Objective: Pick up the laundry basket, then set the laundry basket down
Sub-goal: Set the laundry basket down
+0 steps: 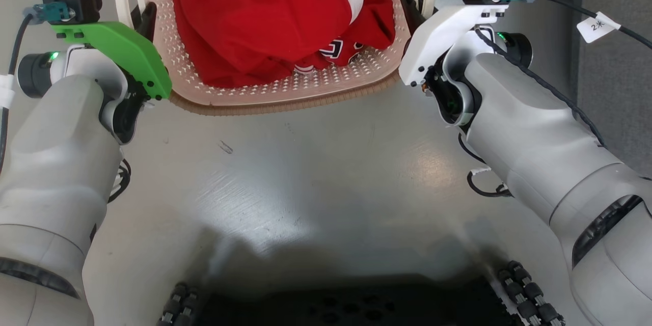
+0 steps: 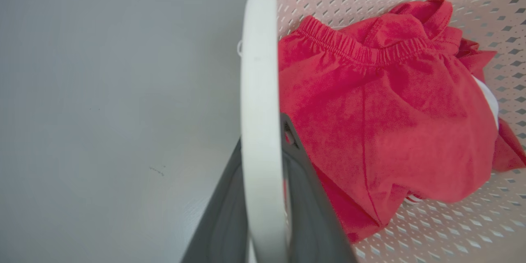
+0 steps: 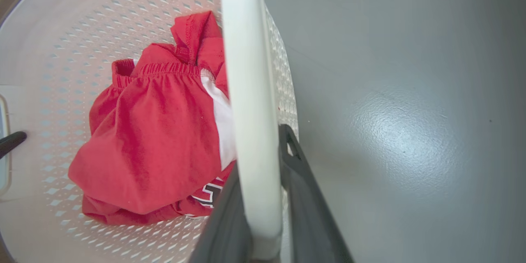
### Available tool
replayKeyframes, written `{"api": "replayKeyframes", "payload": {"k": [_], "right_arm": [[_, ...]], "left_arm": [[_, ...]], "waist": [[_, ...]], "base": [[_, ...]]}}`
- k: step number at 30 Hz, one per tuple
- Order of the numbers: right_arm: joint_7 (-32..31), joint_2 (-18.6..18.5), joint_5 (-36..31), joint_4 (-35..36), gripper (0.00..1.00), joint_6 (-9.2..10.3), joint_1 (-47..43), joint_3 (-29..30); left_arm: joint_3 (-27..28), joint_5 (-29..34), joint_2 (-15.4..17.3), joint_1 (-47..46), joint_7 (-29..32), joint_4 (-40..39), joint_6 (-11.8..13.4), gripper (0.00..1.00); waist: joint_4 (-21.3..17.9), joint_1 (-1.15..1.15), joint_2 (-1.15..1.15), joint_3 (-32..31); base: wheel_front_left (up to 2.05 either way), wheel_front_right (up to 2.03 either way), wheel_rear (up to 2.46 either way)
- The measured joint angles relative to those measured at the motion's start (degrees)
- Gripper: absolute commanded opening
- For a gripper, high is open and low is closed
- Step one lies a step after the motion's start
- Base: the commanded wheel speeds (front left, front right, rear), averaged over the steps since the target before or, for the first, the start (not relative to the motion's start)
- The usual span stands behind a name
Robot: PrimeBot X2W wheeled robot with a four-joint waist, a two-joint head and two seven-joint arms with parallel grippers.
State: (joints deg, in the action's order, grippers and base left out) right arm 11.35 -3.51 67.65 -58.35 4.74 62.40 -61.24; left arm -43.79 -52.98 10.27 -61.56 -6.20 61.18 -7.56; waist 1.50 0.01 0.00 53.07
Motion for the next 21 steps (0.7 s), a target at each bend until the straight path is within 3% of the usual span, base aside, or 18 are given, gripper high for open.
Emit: {"api": "replayKeyframes", "payload": {"k": [21], "right_arm": [[1.2,0.1,2.2,-0.9,0.00,0.45,0.5,-0.6]], "left_arm": [[-1.5,0.3,-0.2,-1.0,-1.5,0.5,0.0,0.00]], "waist": [[0.1,0.00,0.00,2.4]], "base": [[0.00,0.00,0.00]]}}
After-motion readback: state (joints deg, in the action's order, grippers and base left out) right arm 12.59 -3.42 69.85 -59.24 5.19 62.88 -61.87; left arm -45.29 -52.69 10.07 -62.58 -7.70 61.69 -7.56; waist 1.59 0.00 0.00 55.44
